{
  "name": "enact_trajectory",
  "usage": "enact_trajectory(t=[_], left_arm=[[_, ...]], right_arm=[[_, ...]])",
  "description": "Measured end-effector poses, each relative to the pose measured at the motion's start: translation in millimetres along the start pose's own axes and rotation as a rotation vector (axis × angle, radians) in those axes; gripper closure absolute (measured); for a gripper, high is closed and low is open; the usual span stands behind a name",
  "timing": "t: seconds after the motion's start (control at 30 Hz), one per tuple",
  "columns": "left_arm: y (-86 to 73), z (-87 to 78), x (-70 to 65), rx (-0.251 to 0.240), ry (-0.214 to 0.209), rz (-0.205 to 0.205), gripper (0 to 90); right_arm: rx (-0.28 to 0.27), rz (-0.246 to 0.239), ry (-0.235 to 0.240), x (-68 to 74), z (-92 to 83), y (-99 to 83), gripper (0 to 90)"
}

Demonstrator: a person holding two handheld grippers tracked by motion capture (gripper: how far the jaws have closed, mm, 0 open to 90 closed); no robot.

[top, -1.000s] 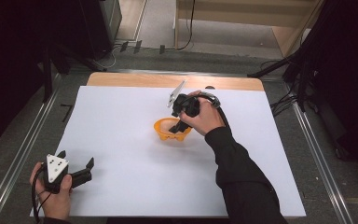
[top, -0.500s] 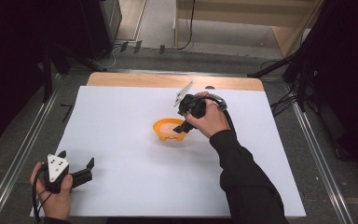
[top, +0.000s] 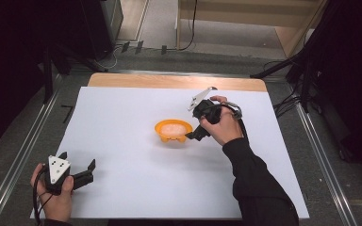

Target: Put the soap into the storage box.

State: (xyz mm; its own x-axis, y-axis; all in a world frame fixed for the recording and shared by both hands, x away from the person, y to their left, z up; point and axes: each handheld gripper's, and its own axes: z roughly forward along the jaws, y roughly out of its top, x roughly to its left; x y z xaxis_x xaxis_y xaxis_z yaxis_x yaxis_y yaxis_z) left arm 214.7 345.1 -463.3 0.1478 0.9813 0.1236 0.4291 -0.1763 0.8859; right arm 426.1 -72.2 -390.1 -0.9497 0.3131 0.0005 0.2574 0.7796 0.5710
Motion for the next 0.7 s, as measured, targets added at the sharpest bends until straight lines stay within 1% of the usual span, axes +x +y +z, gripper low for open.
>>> enact_trajectory(t=[0.07, 0.1, 0.17, 0.2, 0.27, 0.3, 0.4, 0.43, 0.47, 0.53, 0.6, 0.63, 0.7], left_arm=[[0.1, 0.1, 0.1, 0.001, -0.001, 0.003, 4.5], [0.0, 0.1, 0.1, 0.000, -0.001, 0.002, 4.5], [0.0, 0.2, 0.1, 0.000, -0.002, 0.002, 4.5], [0.0, 0.1, 0.1, 0.000, -0.002, 0.003, 4.5], [0.0, 0.1, 0.1, 0.001, -0.002, 0.003, 4.5], [0.0, 0.2, 0.2, 0.001, -0.001, 0.003, 4.5], [0.1, 0.3, 0.2, 0.001, -0.001, 0.003, 4.5], [0.1, 0.3, 0.2, 0.001, -0.001, 0.003, 4.5], [0.1, 0.4, 0.2, 0.002, -0.002, 0.003, 4.5], [0.1, 0.4, 0.3, 0.002, -0.002, 0.003, 4.5], [0.1, 0.3, 0.3, 0.003, -0.001, 0.003, 4.5], [0.1, 0.3, 0.2, 0.002, -0.001, 0.003, 4.5], [0.1, 0.4, 0.3, 0.002, -0.003, 0.003, 4.5]], right_arm=[[-0.010, 0.016, -0.007, 1.1, -2.1, -5.1, 0.0], [-0.015, 0.025, -0.003, 1.3, -3.7, -8.2, 0.0], [-0.022, 0.021, 0.003, 0.6, -4.9, -11.1, 0.0], [-0.024, 0.038, -0.005, 2.0, -8.8, -17.0, 0.0], [-0.034, 0.038, -0.003, 2.0, -10.2, -20.1, 0.0], [-0.042, 0.040, -0.011, 2.2, -13.5, -27.2, 0.0], [-0.049, 0.054, -0.020, 3.1, -17.8, -35.6, 0.0], [-0.049, 0.054, -0.020, 3.1, -17.8, -35.6, 0.0], [-0.055, 0.065, -0.027, 3.9, -20.5, -42.0, 0.0], [-0.057, 0.087, -0.034, 5.9, -22.9, -49.0, 0.0], [-0.059, 0.086, -0.036, 6.3, -23.7, -51.5, 0.0], [-0.062, 0.098, -0.038, 8.2, -25.8, -59.2, 0.0], [-0.063, 0.099, -0.039, 8.7, -26.7, -61.8, 0.0]])
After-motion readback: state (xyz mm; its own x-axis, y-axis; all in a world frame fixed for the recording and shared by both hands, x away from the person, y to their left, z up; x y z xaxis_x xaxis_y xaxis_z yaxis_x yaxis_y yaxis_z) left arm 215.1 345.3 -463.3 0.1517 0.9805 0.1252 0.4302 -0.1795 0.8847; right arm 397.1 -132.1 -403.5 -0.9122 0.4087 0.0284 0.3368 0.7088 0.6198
